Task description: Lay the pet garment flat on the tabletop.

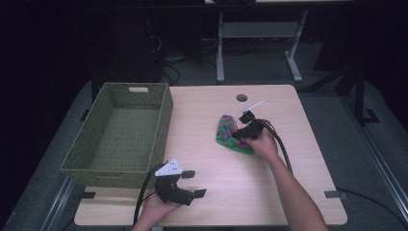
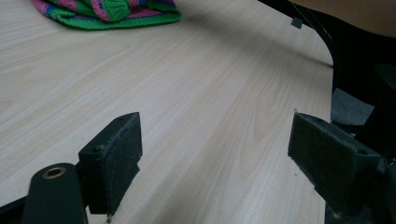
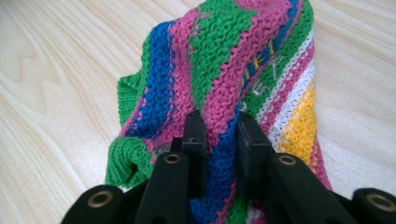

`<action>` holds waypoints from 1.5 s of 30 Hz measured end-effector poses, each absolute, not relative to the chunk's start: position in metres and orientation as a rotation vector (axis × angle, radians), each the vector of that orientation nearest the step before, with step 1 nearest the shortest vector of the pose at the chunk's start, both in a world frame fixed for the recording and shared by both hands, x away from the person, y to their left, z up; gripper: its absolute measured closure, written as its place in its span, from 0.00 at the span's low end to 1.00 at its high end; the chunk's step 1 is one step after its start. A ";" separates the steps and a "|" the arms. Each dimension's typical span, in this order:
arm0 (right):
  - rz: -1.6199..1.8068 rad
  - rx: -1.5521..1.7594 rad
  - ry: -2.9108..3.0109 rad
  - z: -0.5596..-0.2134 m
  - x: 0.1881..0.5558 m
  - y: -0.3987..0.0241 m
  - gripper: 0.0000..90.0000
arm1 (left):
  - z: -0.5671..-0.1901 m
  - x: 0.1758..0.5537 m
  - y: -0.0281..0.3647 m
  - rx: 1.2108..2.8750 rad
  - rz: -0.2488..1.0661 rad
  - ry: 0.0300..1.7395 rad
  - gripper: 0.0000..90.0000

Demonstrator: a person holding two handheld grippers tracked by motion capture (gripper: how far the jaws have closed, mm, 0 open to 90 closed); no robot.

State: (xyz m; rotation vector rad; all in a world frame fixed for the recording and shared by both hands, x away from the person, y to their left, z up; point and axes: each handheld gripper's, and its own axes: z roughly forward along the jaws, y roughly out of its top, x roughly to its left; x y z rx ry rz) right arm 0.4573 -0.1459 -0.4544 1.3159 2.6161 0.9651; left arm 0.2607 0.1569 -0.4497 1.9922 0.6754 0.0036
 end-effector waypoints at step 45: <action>0.966 1.154 2.639 -0.457 0.445 -0.148 0.47 | -0.449 0.261 0.161 1.981 0.008 0.685 0.19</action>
